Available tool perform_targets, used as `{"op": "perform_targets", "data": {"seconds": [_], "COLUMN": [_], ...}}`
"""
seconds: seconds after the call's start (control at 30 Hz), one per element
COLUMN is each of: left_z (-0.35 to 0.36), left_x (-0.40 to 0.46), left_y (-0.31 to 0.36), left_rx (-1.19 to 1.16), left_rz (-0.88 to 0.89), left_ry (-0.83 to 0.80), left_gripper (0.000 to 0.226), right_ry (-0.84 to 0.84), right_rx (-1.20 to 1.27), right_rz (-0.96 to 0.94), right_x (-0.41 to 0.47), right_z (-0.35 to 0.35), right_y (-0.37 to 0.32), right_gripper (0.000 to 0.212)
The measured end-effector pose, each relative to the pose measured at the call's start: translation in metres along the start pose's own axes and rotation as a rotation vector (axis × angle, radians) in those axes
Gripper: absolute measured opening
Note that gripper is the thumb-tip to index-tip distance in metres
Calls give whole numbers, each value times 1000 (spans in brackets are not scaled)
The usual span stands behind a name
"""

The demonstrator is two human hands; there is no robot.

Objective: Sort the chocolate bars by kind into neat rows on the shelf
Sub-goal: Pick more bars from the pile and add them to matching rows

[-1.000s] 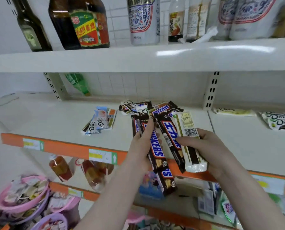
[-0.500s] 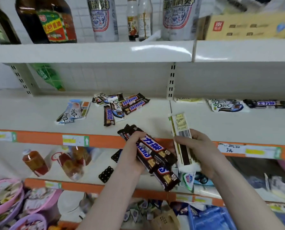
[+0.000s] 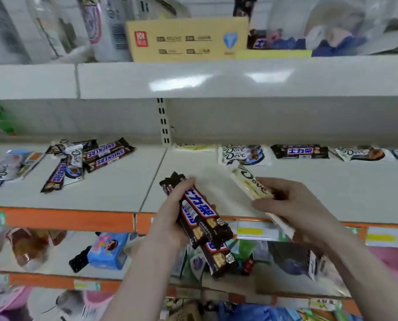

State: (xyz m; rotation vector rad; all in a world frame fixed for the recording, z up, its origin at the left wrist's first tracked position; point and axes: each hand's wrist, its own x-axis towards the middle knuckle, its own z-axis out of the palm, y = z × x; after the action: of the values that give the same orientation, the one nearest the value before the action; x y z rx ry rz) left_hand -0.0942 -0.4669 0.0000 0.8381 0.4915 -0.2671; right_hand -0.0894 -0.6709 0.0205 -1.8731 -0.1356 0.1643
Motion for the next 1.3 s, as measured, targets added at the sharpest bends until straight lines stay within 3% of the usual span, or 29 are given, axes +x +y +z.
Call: {"op": "perform_targets", "data": {"seconds": [0.07,0.13,0.33,0.47,0.6,0.7,0.9,1.17,1.3], "left_z": [10,16,25,25,24,20,2,-14,-16], "left_x": [5,9,13,17,19,21,29,38,43], "left_y": [-9,-13,-6,3,13,22,38,53,62], "left_rx": [-44,-55,132,176,147,109,142,179,155], "left_rz": [-4,3,-4,-8,54,100,35,-15,-11], "left_ry": [12,15,28,20,0,-15,9,26,17], "left_gripper": [24,15,6,9,4,18,12,7,10], "right_ry": [65,78,32,73,63,55,53,-5,-31], "right_rx": [-187,-292,-417,-150,136,340,647,487,216], "right_rz": [-83,-170,-246,-145,-28,23,74,17,-28], "right_x": [8,15,31,40,55,66,81,100,104], "right_z": [-19,-31,-40,-30,-19,-8,14,41,51], "right_y": [4,5,10,7,-1,-3,-1,0,-7], "right_gripper": [54,58,44,20,19,20,18,12,22]}}
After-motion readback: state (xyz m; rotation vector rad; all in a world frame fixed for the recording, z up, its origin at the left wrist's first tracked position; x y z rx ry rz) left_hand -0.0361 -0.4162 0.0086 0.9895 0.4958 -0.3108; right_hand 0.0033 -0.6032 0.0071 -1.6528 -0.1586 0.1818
